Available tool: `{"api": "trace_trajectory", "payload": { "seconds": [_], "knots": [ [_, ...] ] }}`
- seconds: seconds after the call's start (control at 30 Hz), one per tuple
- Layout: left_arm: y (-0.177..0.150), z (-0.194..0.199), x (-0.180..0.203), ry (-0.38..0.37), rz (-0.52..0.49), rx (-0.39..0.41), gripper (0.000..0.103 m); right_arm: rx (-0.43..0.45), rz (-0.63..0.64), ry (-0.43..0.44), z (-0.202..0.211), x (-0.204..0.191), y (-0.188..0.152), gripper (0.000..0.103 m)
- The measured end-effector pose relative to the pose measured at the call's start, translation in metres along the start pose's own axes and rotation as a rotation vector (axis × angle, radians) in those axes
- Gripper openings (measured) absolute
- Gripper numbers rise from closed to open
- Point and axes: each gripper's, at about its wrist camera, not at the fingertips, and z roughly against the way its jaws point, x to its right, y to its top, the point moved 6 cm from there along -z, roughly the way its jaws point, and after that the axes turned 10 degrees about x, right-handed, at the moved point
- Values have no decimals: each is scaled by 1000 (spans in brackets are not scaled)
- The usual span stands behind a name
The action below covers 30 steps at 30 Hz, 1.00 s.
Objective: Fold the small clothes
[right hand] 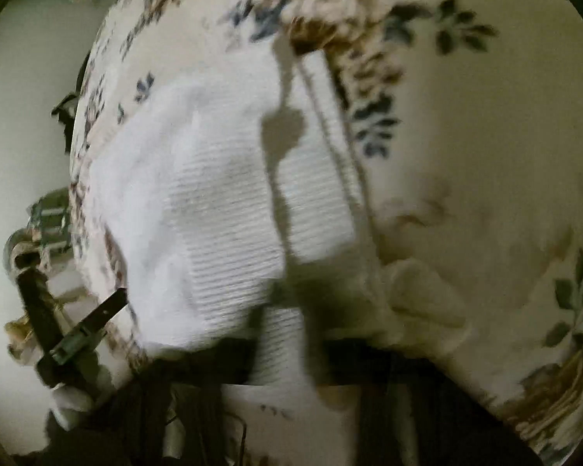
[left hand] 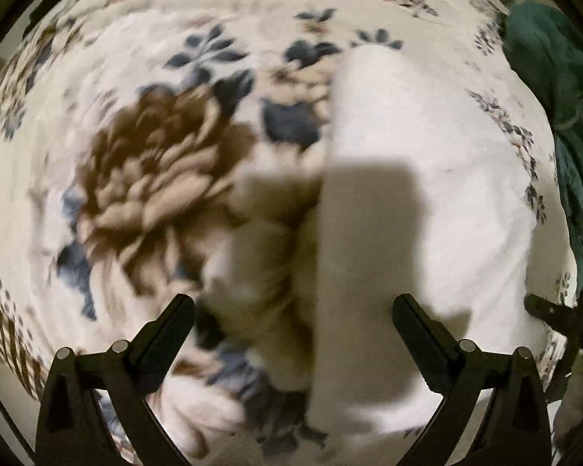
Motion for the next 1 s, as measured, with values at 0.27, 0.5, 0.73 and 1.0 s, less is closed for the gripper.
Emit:
{"api": "trace_trajectory", "payload": {
  "seconds": [0.27,0.5,0.73,1.0],
  "knots": [
    [50,-19,43,41,-58,89,103,211,-34,-15,74,35,-17,0],
    [70,-32,50,82,-83,90,103,111,-88,-35,55,60,-29,0],
    [60,-25,50,109,-142,85,103,152,-156,185,38,24,29,64],
    [49,-24,49,109,-110,79,103,68,1,44,-20,0,42,1]
  ]
}}
